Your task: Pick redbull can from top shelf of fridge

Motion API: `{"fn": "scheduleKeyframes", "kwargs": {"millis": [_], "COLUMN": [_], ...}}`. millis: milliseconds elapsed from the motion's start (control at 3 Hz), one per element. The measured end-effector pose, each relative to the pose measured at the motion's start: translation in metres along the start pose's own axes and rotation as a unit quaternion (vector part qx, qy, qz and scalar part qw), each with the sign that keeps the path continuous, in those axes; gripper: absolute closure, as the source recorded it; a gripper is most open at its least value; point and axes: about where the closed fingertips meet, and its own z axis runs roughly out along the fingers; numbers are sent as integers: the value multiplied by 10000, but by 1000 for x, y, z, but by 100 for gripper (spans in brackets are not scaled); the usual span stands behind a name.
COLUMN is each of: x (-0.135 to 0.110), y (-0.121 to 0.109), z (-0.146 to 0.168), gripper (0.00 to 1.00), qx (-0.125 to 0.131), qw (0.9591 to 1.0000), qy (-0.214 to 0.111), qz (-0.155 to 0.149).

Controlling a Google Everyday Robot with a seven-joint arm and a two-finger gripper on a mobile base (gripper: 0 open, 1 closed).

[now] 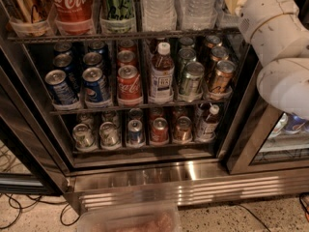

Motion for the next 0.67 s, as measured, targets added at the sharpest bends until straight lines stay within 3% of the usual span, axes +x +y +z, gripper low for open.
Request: {"fn": "scheduleKeyframes", "kwargs": {"millis": [667], "x": [-30], "y": [-7], "z": [-1], "gripper": [100], "qx": [-6], "qw": [9999], "qy": [-56], "qz": [-98]}}
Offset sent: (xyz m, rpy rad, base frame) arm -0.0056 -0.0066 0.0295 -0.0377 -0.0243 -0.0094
